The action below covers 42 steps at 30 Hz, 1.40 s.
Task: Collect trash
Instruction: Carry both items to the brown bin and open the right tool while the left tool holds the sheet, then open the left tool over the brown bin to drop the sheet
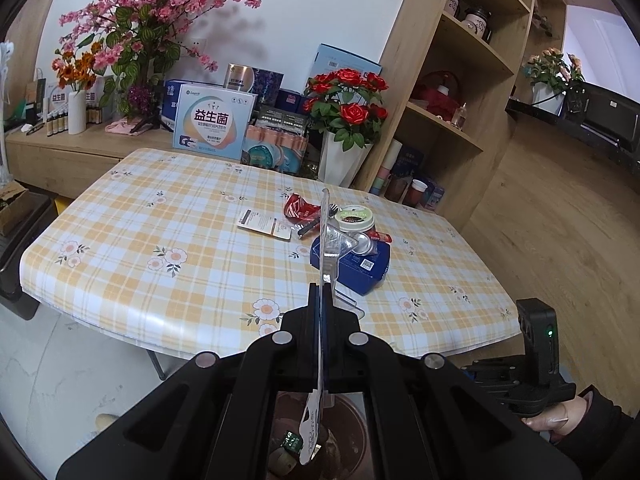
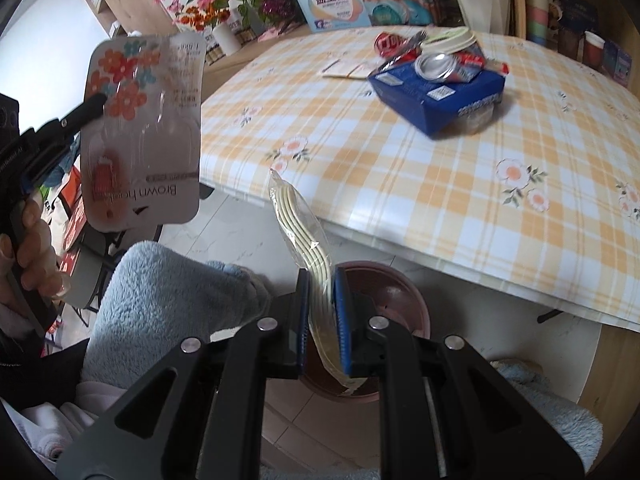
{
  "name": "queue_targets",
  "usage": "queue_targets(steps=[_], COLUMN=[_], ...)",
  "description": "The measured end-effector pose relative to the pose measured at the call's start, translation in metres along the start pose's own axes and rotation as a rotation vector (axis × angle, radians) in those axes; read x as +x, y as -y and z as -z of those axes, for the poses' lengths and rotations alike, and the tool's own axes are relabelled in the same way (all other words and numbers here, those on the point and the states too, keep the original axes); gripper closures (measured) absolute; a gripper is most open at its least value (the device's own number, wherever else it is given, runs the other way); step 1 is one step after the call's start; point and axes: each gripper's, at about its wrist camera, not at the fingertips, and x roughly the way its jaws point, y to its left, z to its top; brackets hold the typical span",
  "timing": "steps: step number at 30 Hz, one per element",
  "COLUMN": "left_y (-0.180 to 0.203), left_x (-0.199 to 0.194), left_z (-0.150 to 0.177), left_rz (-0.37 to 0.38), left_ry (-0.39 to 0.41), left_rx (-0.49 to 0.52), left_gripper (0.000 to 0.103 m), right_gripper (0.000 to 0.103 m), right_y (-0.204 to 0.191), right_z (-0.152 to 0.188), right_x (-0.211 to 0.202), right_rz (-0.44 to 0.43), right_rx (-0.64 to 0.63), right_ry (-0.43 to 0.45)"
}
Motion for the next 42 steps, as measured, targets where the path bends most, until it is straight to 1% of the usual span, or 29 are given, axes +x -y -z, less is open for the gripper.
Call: queue_targets(steps=[3, 5, 6, 8, 10, 11, 12, 13, 15, 16, 19, 22, 25, 26, 33, 35, 40, 42], left_y=[0.0, 0.0, 0.0, 0.0, 0.002, 0.003, 0.004, 0.005, 0.009, 0.01, 0.014, 0.02, 0.028, 0.03, 0.045, 0.048, 0.061, 0.066], left_x=[0.003, 0.005, 0.005, 0.007, 0.008, 0.009, 0.01, 0.01, 0.011, 0.012, 0.014, 0.016, 0.017, 0.017, 0.023, 0.027, 0.041, 0.044], left_z=[0.0, 0.001, 0.001, 0.002, 0.003, 0.003, 0.003, 0.004, 0.004, 0.005, 0.007, 0.009, 0.011, 0.012, 0.021, 0.024, 0.03, 0.032], left_rz=[-0.001, 0.0, 0.0, 0.001, 0.001, 0.002, 0.004, 0.006, 0.012, 0.016, 0.026, 0.042, 0.055, 0.059, 0.117, 0.146, 0.18, 0.203], left_ry=[-0.008, -0.013, -0.016, -0.022, -0.026, -0.029, -0.032, -0.034, -0.04, -0.042, -0.05, -0.059, -0.067, -0.069, -0.111, -0.129, -0.164, -0.173], left_rx=[0.003, 0.003, 0.003, 0.007, 0.013, 0.017, 0.022, 0.027, 0.037, 0.042, 0.048, 0.057, 0.078, 0.085, 0.123, 0.116, 0.135, 0.148], left_gripper=[0.102, 0.102, 0.102, 0.102, 0.102, 0.102, 0.102, 0.102, 0.102, 0.102, 0.102, 0.102, 0.102, 0.102, 0.102, 0.102, 0.102, 0.096], right_gripper=[0.086, 0.08, 0.073, 0.065, 0.048, 0.043, 0.028, 0.017, 0.01, 0.006, 0.006, 0.006, 0.006, 0.006, 0.006, 0.006, 0.006, 0.006], right_y=[0.0, 0.001, 0.001, 0.0, 0.0, 0.001, 0.003, 0.005, 0.007, 0.008, 0.013, 0.018, 0.021, 0.022, 0.035, 0.036, 0.035, 0.037], right_z=[0.001, 0.001, 0.002, 0.0, -0.003, -0.006, -0.008, -0.011, -0.018, -0.023, -0.032, -0.04, -0.041, -0.041, -0.042, -0.04, -0.036, -0.036], right_x=[0.008, 0.011, 0.01, 0.007, -0.002, -0.007, -0.013, -0.023, -0.043, -0.05, -0.075, -0.093, -0.108, -0.114, -0.131, -0.132, -0.137, -0.137], right_rz=[0.0, -0.002, -0.005, -0.018, -0.009, -0.003, 0.004, 0.017, 0.055, 0.078, 0.161, 0.281, 0.396, 0.411, 0.383, 0.389, 0.388, 0.39], right_rx=[0.001, 0.001, 0.003, -0.002, -0.008, -0.005, -0.001, 0.005, 0.007, 0.008, 0.025, 0.051, 0.054, 0.048, 0.087, 0.088, 0.095, 0.1], right_ry=[-0.024, -0.028, -0.025, 0.0, 0.044, 0.071, 0.102, 0.151, 0.238, 0.264, 0.344, 0.402, 0.468, 0.489, 0.531, 0.532, 0.534, 0.536])
